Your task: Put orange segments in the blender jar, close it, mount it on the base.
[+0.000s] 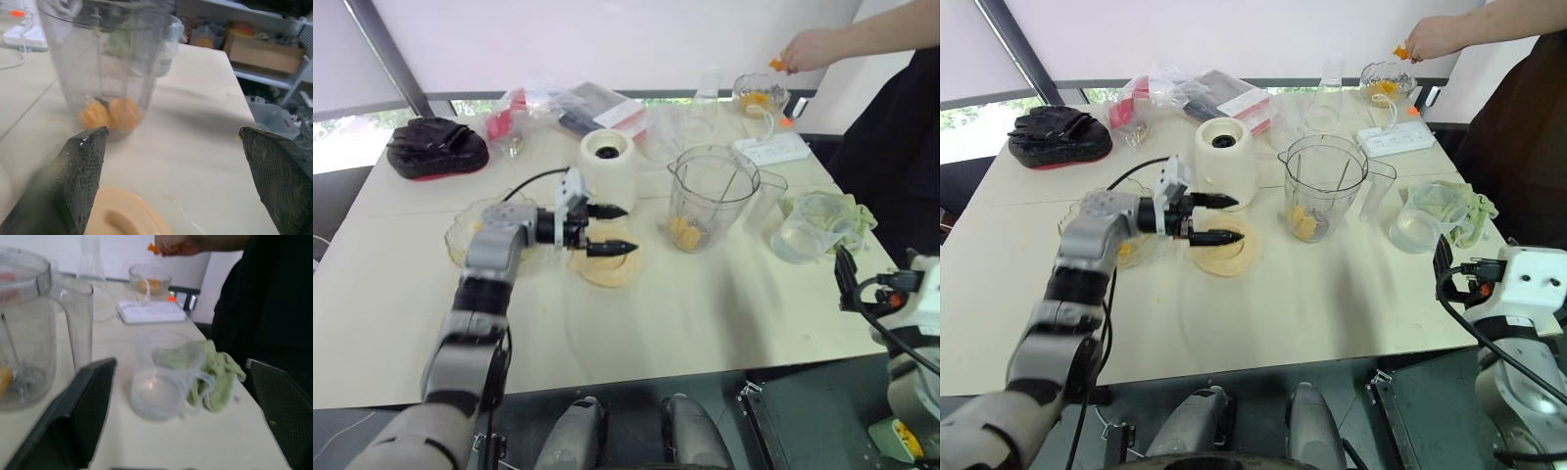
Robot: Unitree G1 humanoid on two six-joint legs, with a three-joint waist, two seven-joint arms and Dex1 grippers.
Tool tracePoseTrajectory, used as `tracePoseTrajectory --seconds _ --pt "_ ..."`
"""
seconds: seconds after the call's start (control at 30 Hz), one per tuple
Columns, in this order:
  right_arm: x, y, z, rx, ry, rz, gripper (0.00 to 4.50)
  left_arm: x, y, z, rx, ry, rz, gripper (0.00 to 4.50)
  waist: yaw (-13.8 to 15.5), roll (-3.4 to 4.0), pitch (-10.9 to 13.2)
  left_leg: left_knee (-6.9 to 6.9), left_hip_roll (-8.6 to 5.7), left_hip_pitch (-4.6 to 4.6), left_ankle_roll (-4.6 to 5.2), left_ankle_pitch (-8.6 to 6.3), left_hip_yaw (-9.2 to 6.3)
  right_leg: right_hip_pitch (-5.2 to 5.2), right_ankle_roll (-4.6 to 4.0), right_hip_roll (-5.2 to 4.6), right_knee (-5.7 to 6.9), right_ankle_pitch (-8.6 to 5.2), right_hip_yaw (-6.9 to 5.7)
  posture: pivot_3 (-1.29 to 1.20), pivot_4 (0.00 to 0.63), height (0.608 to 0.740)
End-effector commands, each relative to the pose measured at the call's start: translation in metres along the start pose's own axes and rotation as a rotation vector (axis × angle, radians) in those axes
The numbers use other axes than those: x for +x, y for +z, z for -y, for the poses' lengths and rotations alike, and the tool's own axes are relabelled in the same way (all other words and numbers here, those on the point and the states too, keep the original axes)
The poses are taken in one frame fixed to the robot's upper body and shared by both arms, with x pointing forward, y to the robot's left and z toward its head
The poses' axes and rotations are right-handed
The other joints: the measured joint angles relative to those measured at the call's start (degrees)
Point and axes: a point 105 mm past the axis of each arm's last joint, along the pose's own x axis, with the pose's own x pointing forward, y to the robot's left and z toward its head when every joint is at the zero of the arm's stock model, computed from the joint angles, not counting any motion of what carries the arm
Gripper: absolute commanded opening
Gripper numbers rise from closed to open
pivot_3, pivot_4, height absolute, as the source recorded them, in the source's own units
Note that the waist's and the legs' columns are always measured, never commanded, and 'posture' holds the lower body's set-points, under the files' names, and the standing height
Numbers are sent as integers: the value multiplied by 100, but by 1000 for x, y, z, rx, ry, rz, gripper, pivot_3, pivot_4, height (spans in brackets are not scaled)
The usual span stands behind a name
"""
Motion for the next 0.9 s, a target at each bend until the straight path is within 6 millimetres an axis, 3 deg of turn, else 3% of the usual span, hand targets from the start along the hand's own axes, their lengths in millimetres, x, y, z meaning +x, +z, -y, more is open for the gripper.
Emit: tracePoseTrajectory --seconds 0.03,0.23,0.5,0.9 --pt "14 -10 17 -3 -42 -14 4500 4 12 15 57 15 19 4460 40 2 -1 0 0 3 -1 1 -4 5 0 2 -3 0 -1 0 150 740" --pt "47 -40 32 46 -91 -92 4500 10 10 28 49 54 29 4460 -21 13 -6 -3 1 13 -4 2 -2 9 -2 5 3 1 -2 0 150 740" --pt "77 -82 46 63 -147 -177 4500 9 6 31 52 103 18 4460 -47 41 -15 -12 2 23 -3 2 9 8 -2 5 3 1 0 0 150 740" --pt "99 -90 40 80 -146 -166 4500 -1 2 29 54 148 -7 4460 -80 60 -16 -13 1 25 -3 2 12 8 -2 4 2 1 4 0 150 740"
